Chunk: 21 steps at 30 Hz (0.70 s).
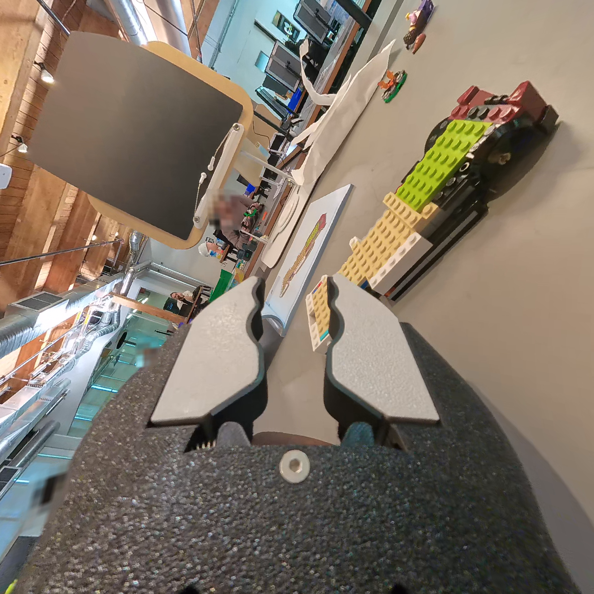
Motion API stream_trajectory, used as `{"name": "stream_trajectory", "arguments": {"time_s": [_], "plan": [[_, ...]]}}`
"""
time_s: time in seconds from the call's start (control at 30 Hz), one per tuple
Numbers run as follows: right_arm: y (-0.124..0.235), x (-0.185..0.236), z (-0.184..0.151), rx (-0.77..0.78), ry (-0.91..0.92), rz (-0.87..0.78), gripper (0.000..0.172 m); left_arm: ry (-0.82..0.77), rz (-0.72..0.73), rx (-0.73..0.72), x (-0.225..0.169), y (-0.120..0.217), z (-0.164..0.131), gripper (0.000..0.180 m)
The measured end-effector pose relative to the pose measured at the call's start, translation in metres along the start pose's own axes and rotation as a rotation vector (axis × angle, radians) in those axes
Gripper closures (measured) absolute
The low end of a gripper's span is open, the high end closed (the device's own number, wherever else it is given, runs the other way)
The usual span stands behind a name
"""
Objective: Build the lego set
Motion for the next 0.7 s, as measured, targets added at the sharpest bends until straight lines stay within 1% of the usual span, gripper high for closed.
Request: {"name": "stream_trajectory", "arguments": {"time_s": [0.07,0.13,0.2,0.27,0.37,0.43,0.57,0.7], "plan": [[0.025,-0.029,-0.043,0.051,-0.045,-0.028,0.150,0.006,-0.004,0.006,-0.001,-0.002,0.000,0.143],[0.032,-0.052,-0.079,0.086,-0.065,0.022,0.149,0.010,-0.007,0.004,-0.002,-0.005,0.001,0.143],[0.020,-0.077,-0.105,0.125,-0.064,0.058,0.149,0.016,-0.012,-0.002,-0.003,-0.007,0.003,0.143],[-0.004,-0.092,-0.123,0.191,-0.043,0.121,0.148,0.013,-0.009,0.000,-0.004,-0.009,0.004,0.143],[-0.042,-0.103,-0.138,0.320,-0.016,0.195,0.147,-0.010,0.015,0.026,-0.004,-0.010,0.000,0.143],[-0.059,-0.107,-0.145,0.379,-0.020,0.215,0.148,-0.019,0.029,0.041,-0.004,-0.010,-0.001,0.143],[-0.068,-0.115,-0.150,0.345,-0.088,0.251,0.151,-0.032,0.038,0.069,-0.004,-0.012,-0.005,0.143],[-0.072,-0.120,-0.154,0.351,-0.129,0.261,0.155,-0.061,0.023,0.076,-0.009,-0.016,-0.004,0.144]]}}
Point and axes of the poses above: each gripper's, where its closed fingertips meet, y back along the fingers, z out of its top, x = y × z across the jaws, the point moved 3 cm from there along y, back along the fingers, and after that the axes turned 11 degrees about x, right-handed, at the moved point
